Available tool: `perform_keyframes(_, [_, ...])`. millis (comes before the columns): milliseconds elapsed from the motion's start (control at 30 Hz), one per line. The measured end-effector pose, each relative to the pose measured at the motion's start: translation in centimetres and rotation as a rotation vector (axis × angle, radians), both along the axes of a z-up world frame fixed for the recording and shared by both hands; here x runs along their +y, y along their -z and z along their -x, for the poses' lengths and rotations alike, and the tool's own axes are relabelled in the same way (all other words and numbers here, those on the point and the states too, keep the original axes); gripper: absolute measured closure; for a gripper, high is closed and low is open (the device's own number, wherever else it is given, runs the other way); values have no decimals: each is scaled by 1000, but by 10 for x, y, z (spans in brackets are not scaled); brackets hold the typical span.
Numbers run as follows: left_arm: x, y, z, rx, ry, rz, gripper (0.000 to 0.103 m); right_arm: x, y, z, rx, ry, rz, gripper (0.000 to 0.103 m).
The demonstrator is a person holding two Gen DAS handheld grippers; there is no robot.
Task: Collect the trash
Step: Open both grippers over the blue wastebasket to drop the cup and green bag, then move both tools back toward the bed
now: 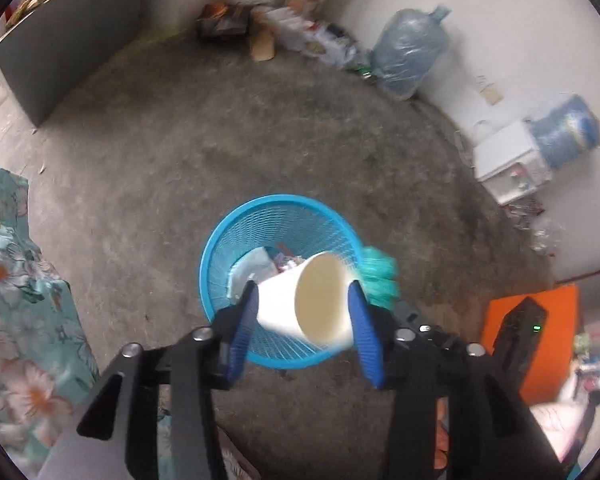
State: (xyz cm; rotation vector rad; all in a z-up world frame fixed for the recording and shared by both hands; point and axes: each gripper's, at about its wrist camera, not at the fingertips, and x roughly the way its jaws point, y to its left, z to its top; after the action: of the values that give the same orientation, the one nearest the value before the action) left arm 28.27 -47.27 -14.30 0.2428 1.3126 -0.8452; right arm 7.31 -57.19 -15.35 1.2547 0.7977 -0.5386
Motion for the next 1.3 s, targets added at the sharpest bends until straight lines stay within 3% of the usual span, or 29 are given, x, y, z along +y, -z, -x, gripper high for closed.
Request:
perform_keyframes(67, [-6,6,6,-14,8,-15,56,-2,20,4,51,23,-56,39])
perform_keyframes(200, [4,-5,17,-17,22,18,52,12,17,29,-1,69,-66,39])
perform_keyframes(333, [28,-45,34,-102,43,75,45,25,-7,41,-44,99,-44,39])
perform_keyframes(533, [85,-117,66,-223,50,180,35,44,-58,32,-110,57,83,35])
perform_keyframes(700, [163,-173,103,-358,19,236,24,79,-115,21,-158,-82,193,32])
perform_keyframes(833, [233,-199,128,-420,-38,275,18,112,-149,6,-193,-229,226,31])
perform_keyframes(1100, [360,-219,159,-498,-233,264,17,185,-194,-19,-293,-493,261,30])
perform_keyframes(1300, [430,-224,177,-548,-356,256,15,240,-211,-33,-329,-654,251,30])
